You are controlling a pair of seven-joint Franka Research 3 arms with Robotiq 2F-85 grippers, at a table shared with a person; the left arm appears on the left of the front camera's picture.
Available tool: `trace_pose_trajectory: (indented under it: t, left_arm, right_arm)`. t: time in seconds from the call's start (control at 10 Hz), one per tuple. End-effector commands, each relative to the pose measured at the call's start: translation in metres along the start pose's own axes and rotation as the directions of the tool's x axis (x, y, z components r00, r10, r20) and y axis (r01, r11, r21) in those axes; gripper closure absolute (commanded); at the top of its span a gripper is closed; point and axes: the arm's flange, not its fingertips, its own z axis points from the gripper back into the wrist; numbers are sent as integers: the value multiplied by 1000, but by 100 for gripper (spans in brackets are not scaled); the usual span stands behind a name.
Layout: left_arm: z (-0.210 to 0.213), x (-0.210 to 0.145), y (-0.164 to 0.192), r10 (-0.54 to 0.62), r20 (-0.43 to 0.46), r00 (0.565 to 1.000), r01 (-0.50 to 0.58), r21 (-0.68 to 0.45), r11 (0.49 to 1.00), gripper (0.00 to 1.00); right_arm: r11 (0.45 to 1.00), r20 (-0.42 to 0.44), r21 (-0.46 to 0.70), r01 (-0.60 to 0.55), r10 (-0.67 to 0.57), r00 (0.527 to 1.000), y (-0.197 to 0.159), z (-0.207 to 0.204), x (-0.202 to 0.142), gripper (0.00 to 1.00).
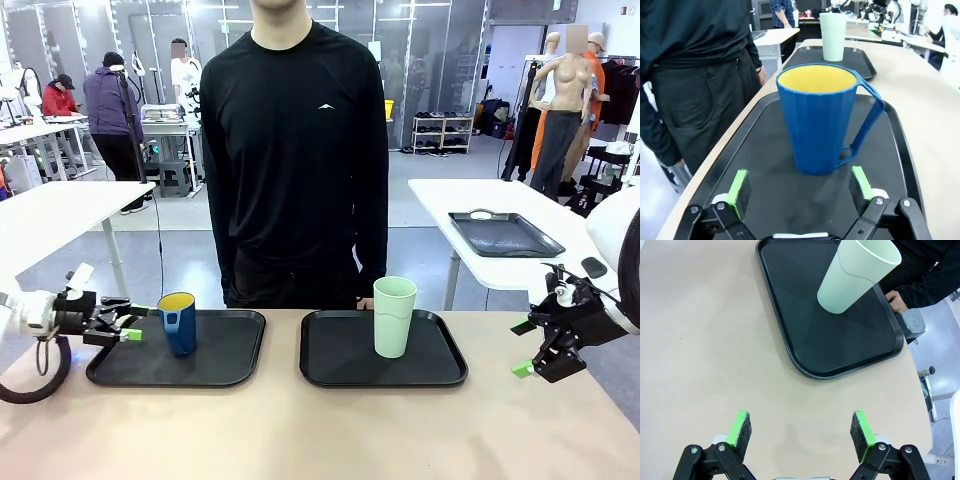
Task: Sort and store the cups by type.
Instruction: Pick up the Handle plastic cup and place it into the empty Flat Tray.
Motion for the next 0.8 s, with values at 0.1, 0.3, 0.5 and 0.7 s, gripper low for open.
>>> trace_pose_trajectory:
  t: [0.1,0.3,0.5,0.7]
  left_arm:
    - [24,13,-22,-4,-12,1000,5,52,999,0]
    - [23,4,-9,11,-9,1000,-11,33,999,0]
    - [23,4,-9,11,-9,1000,-11,33,999,0]
    - [23,4,-9,11,-9,1000,-11,33,999,0]
  right_arm:
    - [1000,1,-3,-1,1,1000,-2,-1,0,0]
    - [1000,1,-3,-1,1,1000,-2,-1,0,0]
    - [1000,1,-3,-1,1,1000,-2,-1,0,0]
    - [1000,1,-3,-1,1,1000,-2,-1,0,0]
